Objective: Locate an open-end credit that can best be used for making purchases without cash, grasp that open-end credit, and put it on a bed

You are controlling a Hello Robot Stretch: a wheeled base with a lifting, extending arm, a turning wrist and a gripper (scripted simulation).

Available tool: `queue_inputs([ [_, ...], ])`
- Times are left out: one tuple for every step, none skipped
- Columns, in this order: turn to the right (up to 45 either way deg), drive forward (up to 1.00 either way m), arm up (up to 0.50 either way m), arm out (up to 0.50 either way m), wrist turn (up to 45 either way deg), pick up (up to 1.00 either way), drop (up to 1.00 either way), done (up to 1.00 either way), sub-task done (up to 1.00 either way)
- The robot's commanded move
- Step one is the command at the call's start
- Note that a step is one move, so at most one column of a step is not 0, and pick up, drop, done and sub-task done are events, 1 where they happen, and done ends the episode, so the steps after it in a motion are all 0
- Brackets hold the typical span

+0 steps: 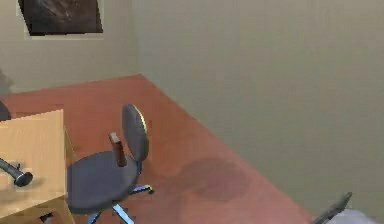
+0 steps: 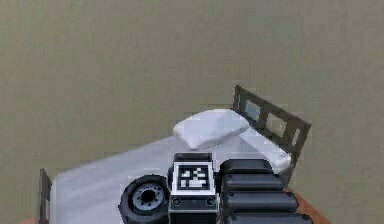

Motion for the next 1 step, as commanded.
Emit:
queue_inputs([
  [-45.0, 0.00, 0.00, 0.00, 0.0, 0.00, 0.00, 0.00, 0.00],
])
